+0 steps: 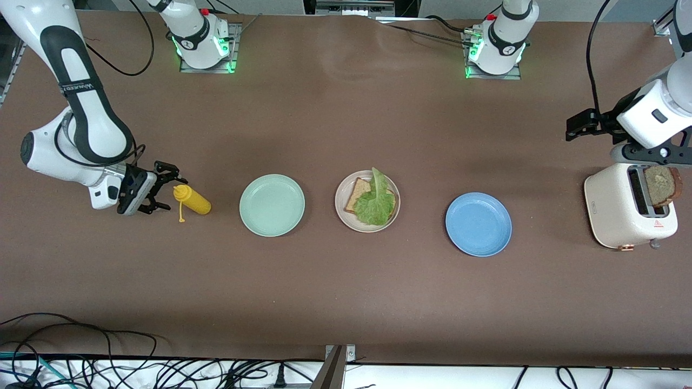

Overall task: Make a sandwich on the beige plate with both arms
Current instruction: 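Move the right gripper down to the yellow mustard bottle, then grasp and lift the yellow mustard bottle with the right gripper, then carry the mustard bottle over the sandwich on the beige plate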

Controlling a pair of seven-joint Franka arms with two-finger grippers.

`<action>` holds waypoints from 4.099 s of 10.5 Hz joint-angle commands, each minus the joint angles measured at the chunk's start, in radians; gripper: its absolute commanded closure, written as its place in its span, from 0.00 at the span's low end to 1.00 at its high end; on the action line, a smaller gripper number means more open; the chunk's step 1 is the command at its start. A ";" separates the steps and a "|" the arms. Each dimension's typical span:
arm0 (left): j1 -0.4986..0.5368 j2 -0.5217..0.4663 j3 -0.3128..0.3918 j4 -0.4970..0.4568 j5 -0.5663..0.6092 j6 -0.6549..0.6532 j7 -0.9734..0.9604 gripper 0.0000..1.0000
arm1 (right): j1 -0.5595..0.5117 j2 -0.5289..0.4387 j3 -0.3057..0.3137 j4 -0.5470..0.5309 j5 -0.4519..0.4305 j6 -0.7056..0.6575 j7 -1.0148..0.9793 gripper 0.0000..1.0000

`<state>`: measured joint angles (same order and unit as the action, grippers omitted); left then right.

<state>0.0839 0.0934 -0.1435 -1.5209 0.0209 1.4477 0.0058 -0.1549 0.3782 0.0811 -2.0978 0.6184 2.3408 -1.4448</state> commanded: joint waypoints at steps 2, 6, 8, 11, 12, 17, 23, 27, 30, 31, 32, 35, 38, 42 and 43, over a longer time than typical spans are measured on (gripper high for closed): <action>-0.006 -0.006 -0.013 0.014 0.019 -0.020 -0.009 0.00 | 0.015 0.033 0.020 0.024 0.029 0.038 -0.023 0.00; -0.007 -0.006 -0.011 0.016 0.017 -0.020 -0.009 0.00 | 0.018 0.054 0.037 0.025 0.046 0.069 -0.025 0.00; -0.006 -0.006 -0.011 0.016 0.019 -0.020 -0.009 0.00 | 0.029 0.065 0.037 0.025 0.047 0.084 -0.025 0.00; -0.007 -0.004 -0.008 0.016 0.013 -0.020 -0.010 0.00 | 0.029 0.068 0.037 0.021 0.055 0.086 -0.025 0.00; -0.010 -0.004 -0.010 0.016 0.014 -0.020 -0.010 0.00 | 0.029 0.068 0.037 0.019 0.055 0.084 -0.025 0.00; -0.029 -0.001 -0.010 0.037 0.004 -0.020 -0.032 0.00 | 0.032 0.068 0.058 0.018 0.067 0.084 -0.022 0.02; -0.029 -0.009 -0.008 0.102 0.004 -0.038 -0.018 0.00 | 0.034 0.073 0.065 0.019 0.066 0.081 -0.028 1.00; -0.026 -0.040 -0.005 0.099 0.002 -0.063 -0.026 0.00 | 0.050 0.062 0.066 0.035 0.050 0.080 -0.005 1.00; -0.026 -0.040 -0.013 0.099 0.002 -0.064 -0.027 0.00 | 0.072 0.024 0.092 0.067 -0.094 0.074 0.170 1.00; -0.026 -0.040 -0.013 0.099 0.002 -0.064 -0.027 0.00 | 0.075 0.005 0.112 0.071 -0.211 0.049 0.317 1.00; -0.026 -0.040 -0.013 0.099 0.002 -0.064 -0.029 0.00 | 0.081 -0.005 0.130 0.099 -0.294 0.019 0.419 1.00; -0.026 -0.040 -0.013 0.099 0.002 -0.064 -0.027 0.00 | 0.139 -0.007 0.140 0.230 -0.420 -0.185 0.669 1.00; -0.026 -0.040 -0.013 0.100 0.002 -0.064 -0.029 0.00 | 0.201 -0.007 0.169 0.307 -0.532 -0.275 0.840 1.00; -0.027 -0.040 -0.018 0.102 0.004 -0.064 -0.029 0.00 | 0.366 0.014 0.189 0.389 -0.658 -0.359 1.061 1.00; -0.026 -0.040 -0.016 0.100 0.002 -0.064 -0.029 0.00 | 0.408 0.028 0.189 0.410 -0.678 -0.382 1.119 1.00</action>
<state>0.0608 0.0599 -0.1593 -1.4300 0.0209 1.3991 -0.0154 0.1992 0.3781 0.2709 -1.7509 -0.0169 2.0129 -0.4045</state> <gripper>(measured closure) 0.000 0.815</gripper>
